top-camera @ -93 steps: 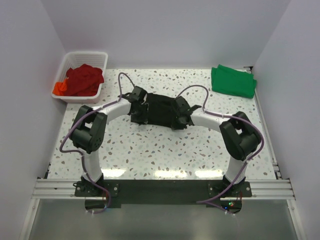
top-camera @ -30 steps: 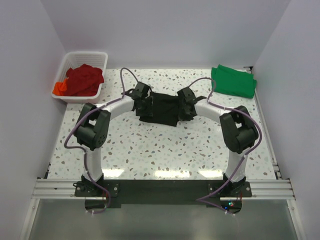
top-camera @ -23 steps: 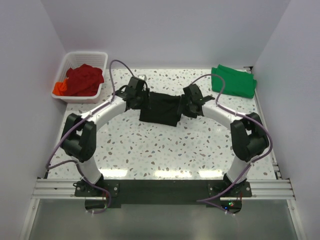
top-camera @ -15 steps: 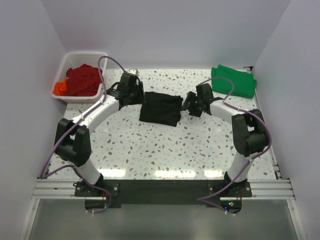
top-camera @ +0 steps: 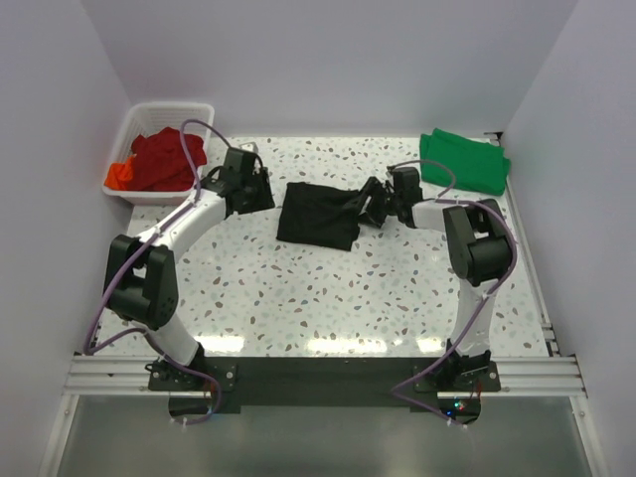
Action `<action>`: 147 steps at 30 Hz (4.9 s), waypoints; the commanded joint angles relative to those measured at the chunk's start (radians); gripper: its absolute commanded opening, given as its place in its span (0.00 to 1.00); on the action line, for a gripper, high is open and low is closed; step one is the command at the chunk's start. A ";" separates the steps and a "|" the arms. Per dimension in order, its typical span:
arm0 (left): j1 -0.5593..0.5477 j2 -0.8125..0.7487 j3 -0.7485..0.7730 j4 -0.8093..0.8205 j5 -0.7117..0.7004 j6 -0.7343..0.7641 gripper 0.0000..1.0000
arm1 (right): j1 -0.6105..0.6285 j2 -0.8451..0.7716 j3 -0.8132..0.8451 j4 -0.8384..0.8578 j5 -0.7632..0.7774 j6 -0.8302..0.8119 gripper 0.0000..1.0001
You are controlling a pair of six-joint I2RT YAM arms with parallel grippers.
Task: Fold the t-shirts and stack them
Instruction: Neatly place the folded tshirt to the corner
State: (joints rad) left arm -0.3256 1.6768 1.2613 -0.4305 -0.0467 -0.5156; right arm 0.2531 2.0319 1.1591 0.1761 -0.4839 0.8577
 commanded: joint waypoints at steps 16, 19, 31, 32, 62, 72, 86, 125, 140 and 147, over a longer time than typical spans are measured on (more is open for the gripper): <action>0.045 -0.054 -0.017 0.033 0.027 -0.001 0.53 | 0.002 0.149 0.175 -0.236 -0.090 -0.135 0.15; 0.048 -0.057 -0.019 0.029 0.025 -0.001 0.53 | 0.000 0.146 0.189 -0.256 -0.085 -0.154 0.00; 0.054 -0.074 -0.036 0.030 0.027 -0.004 0.53 | 0.005 0.096 0.472 -0.593 0.212 -0.419 0.00; 0.054 -0.074 -0.036 0.029 0.027 -0.004 0.53 | 0.003 0.100 0.503 -0.642 0.238 -0.431 0.00; 0.054 -0.058 -0.010 -0.024 0.007 -0.003 0.53 | -0.116 0.314 1.160 -0.799 0.820 -0.654 0.00; 0.056 -0.032 -0.003 -0.037 0.007 -0.008 0.53 | -0.152 0.277 1.127 -0.676 1.050 -0.736 0.00; 0.056 0.015 0.006 -0.042 0.011 -0.012 0.52 | -0.152 0.289 1.130 -0.517 1.455 -0.818 0.00; 0.056 0.054 0.020 -0.068 0.016 -0.006 0.52 | -0.299 0.461 1.097 -0.681 1.584 -0.718 0.15; 0.056 0.035 0.007 -0.057 0.013 -0.011 0.52 | -0.287 0.366 0.970 -0.652 1.585 -0.682 0.68; 0.054 0.023 -0.013 -0.044 0.015 -0.008 0.52 | -0.229 0.267 0.743 -0.434 1.542 -0.727 0.67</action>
State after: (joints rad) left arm -0.2813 1.7363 1.2400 -0.4961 -0.0303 -0.5156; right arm -0.0238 2.3943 1.9308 -0.3996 1.0504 0.1379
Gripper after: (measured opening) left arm 0.518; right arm 0.672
